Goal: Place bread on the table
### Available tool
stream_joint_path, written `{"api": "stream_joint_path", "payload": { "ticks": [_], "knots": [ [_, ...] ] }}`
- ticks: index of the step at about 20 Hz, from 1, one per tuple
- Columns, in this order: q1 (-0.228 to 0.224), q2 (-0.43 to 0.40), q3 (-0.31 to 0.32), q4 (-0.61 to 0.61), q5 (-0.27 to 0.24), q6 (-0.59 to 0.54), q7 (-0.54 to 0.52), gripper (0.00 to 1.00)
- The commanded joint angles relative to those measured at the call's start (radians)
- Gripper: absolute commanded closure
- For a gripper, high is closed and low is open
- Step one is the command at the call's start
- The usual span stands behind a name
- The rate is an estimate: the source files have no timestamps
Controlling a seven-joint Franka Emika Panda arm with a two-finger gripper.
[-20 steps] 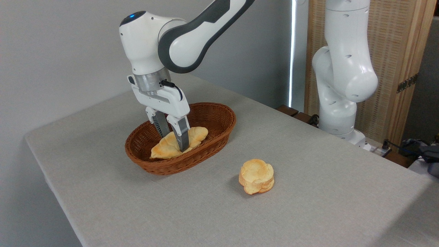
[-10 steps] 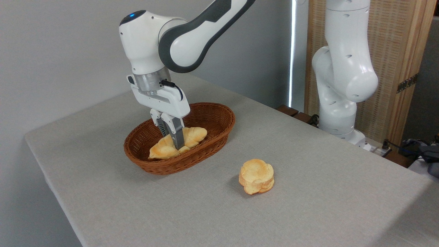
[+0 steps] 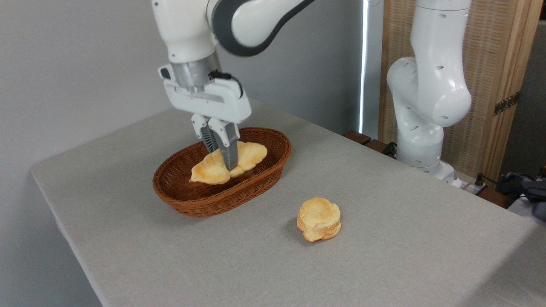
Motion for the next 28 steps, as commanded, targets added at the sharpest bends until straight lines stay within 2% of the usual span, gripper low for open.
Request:
{"api": "stream_joint_path", "payload": {
  "ticks": [1, 4, 5, 6, 7, 8, 11, 14, 22, 28],
  "knots": [
    [-0.005, -0.075, 0.085, 0.024, 0.001, -0.073, 0.042, 0.82],
    [-0.005, -0.091, 0.143, 0.077, 0.003, -0.143, 0.100, 0.81],
    [-0.005, -0.118, 0.162, 0.079, 0.003, -0.145, 0.120, 0.70],
    [-0.005, -0.141, 0.176, 0.078, 0.004, -0.146, 0.143, 0.43],
    [-0.005, -0.147, 0.192, 0.078, 0.006, -0.152, 0.158, 0.06],
    [-0.003, -0.149, 0.208, 0.079, 0.006, -0.162, 0.160, 0.00],
    [0.021, -0.151, 0.261, 0.111, 0.005, -0.165, 0.161, 0.00],
    [0.053, -0.151, 0.262, 0.133, 0.005, -0.163, 0.163, 0.00],
    [0.055, -0.151, 0.288, 0.133, 0.005, -0.156, 0.190, 0.00],
    [0.056, -0.149, 0.291, 0.134, -0.006, -0.163, 0.468, 0.00]
  ]
}}
